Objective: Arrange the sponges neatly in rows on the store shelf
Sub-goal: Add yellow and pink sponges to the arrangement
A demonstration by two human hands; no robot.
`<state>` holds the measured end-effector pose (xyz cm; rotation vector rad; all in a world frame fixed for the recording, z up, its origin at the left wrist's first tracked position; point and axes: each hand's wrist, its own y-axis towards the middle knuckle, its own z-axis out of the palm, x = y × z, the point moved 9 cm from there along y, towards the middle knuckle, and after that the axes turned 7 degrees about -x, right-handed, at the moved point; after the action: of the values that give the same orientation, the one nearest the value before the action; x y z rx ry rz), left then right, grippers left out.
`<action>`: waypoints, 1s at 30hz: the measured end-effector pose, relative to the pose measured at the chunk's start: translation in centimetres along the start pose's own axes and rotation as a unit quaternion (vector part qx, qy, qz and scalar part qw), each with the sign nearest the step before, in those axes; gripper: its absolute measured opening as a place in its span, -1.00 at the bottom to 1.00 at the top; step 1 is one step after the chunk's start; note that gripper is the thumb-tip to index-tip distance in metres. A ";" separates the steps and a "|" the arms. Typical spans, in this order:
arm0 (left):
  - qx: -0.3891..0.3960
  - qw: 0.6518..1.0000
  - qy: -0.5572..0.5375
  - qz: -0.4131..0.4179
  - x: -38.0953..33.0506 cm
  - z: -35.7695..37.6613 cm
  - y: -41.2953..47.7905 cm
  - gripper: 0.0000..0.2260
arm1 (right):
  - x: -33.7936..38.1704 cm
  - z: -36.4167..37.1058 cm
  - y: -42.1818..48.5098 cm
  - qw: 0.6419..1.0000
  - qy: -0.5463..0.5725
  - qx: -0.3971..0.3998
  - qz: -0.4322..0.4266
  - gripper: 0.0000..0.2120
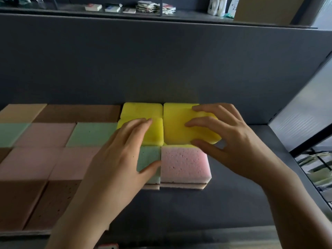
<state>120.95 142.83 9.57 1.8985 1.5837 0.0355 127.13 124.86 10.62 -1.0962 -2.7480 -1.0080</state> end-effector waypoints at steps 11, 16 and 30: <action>0.067 0.994 0.083 -0.018 1.8 2.7 0.4 -0.45 | -3.5 3.3 0.3 0.998 0.007 0.027 0.050 -0.66; 0.094 0.992 0.083 -0.022 2.2 3.7 0.4 -0.50 | -3.4 3.3 0.2 0.998 0.005 0.042 0.042 -0.65; 0.113 0.989 0.091 -0.020 2.5 4.1 -0.1 -0.51 | -3.8 5.4 0.0 0.993 0.051 0.072 0.079 -0.63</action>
<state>123.26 143.14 5.36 2.0846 1.8140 0.0121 131.10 125.67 5.40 -1.1817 -2.5622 -0.8087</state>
